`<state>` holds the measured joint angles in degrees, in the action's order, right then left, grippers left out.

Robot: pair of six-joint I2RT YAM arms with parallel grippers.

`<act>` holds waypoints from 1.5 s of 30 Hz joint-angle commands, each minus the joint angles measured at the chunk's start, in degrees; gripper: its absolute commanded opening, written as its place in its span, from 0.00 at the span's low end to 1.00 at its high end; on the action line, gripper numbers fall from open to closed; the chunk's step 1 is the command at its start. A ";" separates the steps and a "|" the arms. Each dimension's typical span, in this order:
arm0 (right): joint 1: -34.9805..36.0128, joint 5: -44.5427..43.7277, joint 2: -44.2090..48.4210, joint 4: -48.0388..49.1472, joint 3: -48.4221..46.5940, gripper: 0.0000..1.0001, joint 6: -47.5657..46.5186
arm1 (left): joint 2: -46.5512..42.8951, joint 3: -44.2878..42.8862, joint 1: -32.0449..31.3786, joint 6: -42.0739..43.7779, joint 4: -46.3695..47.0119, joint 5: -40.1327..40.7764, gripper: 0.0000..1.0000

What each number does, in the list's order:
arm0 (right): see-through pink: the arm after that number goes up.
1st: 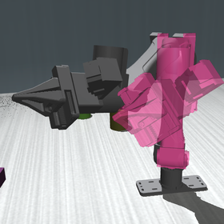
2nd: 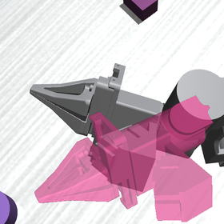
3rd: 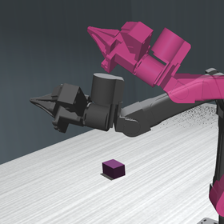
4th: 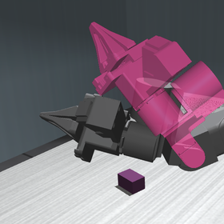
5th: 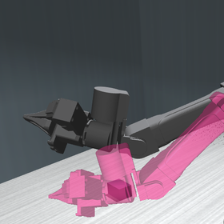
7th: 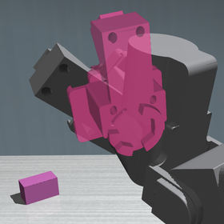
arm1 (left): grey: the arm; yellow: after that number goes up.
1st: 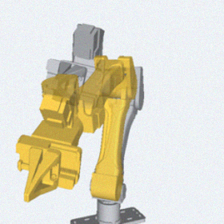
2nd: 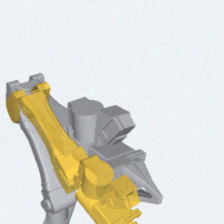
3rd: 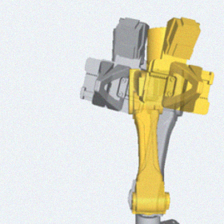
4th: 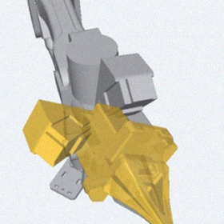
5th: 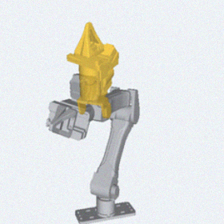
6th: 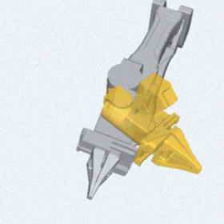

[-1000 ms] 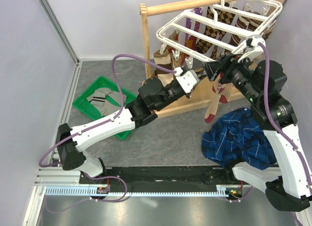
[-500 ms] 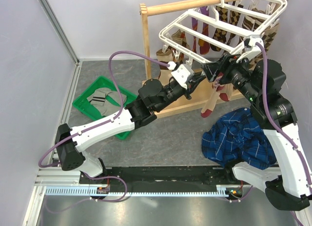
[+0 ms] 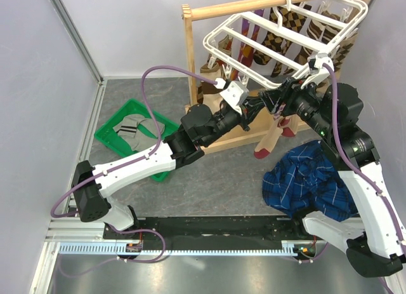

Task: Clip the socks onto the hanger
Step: Open the clamp at the hanger.

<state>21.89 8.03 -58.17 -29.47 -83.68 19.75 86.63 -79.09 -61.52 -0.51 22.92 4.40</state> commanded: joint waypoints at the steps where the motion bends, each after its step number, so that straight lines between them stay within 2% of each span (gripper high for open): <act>1: 0.26 -0.30 1.48 5.39 0.80 0.60 -0.77 | 0.29 2.01 -1.94 -3.35 -0.95 -3.70 0.02; 14: 0.17 -1.35 2.10 8.91 1.94 0.46 2.40 | 1.52 3.06 -2.29 -5.90 2.48 -5.63 0.02; 16: 0.26 -0.83 1.83 8.99 1.94 0.43 3.01 | 1.79 3.06 -2.38 -5.99 2.83 -6.16 0.02; 17: 0.26 -0.83 1.92 9.26 1.94 0.37 3.10 | 1.87 2.98 -2.47 -6.16 2.83 -6.07 0.02; 18: 0.26 -0.65 1.92 9.17 1.94 0.34 3.02 | 1.96 2.98 -2.47 -6.25 2.92 -6.07 0.04; 19: 0.17 -0.56 2.01 9.17 1.85 0.26 3.02 | 1.88 2.98 -2.47 -6.25 2.92 -5.99 0.06; 21: 0.26 -0.47 2.01 9.08 1.85 0.21 3.02 | 1.53 2.98 -2.47 -6.08 2.92 -5.29 0.13; 22: 0.26 -0.21 2.01 9.08 1.94 0.15 3.02 | 1.44 3.06 -2.47 -5.82 3.01 -4.67 0.15; 24: 0.26 -0.04 2.01 9.00 1.94 0.10 3.02 | 0.82 3.24 -2.47 -5.38 3.01 -3.10 0.25; 26: 0.17 0.23 2.01 8.91 1.94 0.05 3.10 | 0.38 3.33 -2.47 -4.59 3.01 -1.77 0.30; 28: 0.26 0.41 2.01 8.64 1.94 0.00 2.93 | -0.23 3.42 -2.38 -4.32 2.84 -1.07 0.41; 33: 0.26 0.14 1.84 8.38 2.29 0.00 2.14 | -2.25 3.85 -2.38 -4.50 0.73 0.78 0.64; 36: 0.26 0.23 1.83 8.21 2.47 0.00 1.70 | -4.36 4.47 -2.21 -4.76 -2.60 3.58 0.74; 41: 0.17 -0.47 1.83 7.94 2.91 0.00 0.12 | -9.63 7.72 -1.42 -8.09 -9.63 7.80 0.82; 45: 0.26 -0.74 1.75 7.42 2.82 0.00 -1.02 | -14.64 12.62 -0.62 -13.71 -17.54 14.12 0.87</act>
<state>22.13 7.66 -55.94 -21.61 -81.49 21.30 77.69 -70.67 -63.00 -7.14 12.91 10.70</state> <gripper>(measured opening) 0.293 0.848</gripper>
